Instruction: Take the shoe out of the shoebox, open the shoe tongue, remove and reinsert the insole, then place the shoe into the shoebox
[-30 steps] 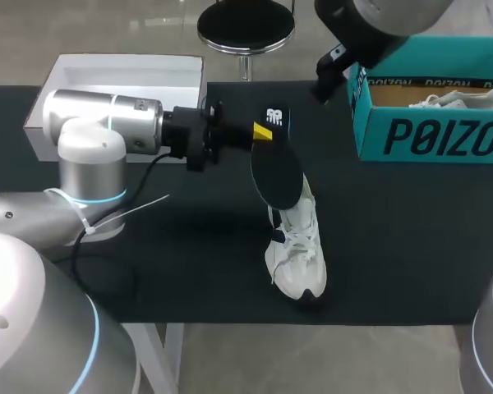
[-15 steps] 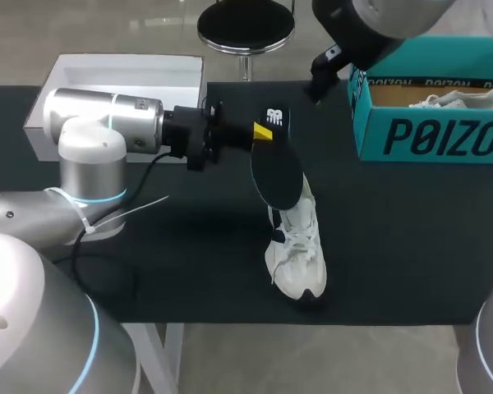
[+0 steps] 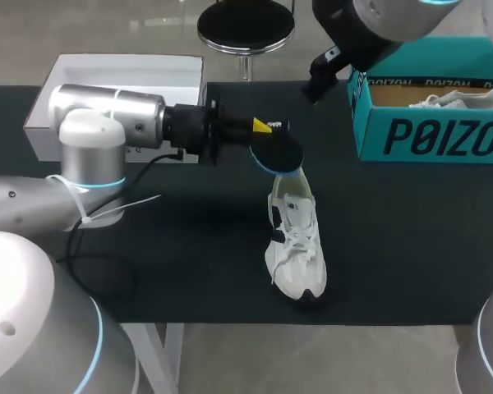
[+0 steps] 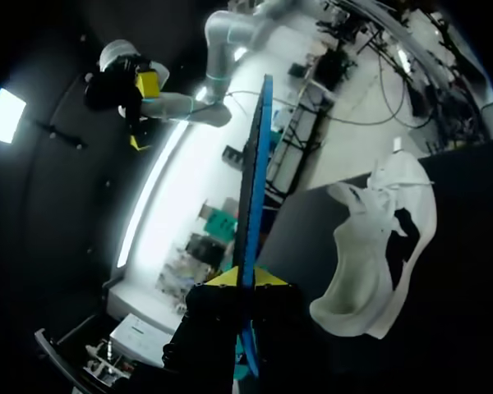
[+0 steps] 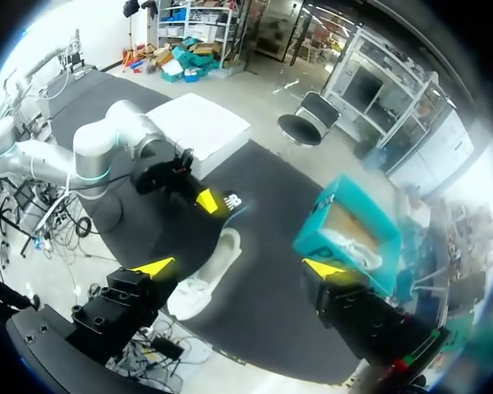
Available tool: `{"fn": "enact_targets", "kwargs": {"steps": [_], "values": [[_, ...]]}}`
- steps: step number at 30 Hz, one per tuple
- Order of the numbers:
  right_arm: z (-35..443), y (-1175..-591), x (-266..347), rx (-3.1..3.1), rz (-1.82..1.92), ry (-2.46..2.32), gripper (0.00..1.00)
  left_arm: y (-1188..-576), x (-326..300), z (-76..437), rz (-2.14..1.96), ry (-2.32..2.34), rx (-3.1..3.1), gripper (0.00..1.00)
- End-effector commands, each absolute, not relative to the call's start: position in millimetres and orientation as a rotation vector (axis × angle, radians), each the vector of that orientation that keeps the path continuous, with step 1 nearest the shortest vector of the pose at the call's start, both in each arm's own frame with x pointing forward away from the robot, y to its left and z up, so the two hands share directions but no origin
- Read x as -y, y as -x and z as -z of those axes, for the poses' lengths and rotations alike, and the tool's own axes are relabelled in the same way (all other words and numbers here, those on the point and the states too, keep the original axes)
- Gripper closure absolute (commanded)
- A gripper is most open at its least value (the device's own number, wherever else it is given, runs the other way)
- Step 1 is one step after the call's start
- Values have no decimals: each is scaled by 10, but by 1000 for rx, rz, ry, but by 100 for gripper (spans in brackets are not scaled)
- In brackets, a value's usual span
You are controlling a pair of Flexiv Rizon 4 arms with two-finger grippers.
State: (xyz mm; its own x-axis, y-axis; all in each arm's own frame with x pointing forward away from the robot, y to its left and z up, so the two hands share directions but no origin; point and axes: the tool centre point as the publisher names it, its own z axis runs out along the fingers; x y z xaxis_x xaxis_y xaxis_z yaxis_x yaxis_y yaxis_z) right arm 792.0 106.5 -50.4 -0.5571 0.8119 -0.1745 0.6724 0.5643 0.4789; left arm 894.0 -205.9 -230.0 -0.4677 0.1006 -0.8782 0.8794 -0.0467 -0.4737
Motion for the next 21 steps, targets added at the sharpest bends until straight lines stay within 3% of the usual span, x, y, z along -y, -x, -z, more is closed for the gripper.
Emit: {"fn": "enact_targets", "kwargs": {"steps": [1,14,21], "values": [[542,-7923,-1070,-2425,-519,-1204,0,-8973,2115,2329,2164,-583,-1929,100],[558,-7931,-1077,-2433,-521,-1213,0,-8973,2115,2329,2164,-583,-1929,100],[565,-7905,-1065,-2430,-516,-1223,0,-9162,2088,2290,2500,0,-2294,100]]}}
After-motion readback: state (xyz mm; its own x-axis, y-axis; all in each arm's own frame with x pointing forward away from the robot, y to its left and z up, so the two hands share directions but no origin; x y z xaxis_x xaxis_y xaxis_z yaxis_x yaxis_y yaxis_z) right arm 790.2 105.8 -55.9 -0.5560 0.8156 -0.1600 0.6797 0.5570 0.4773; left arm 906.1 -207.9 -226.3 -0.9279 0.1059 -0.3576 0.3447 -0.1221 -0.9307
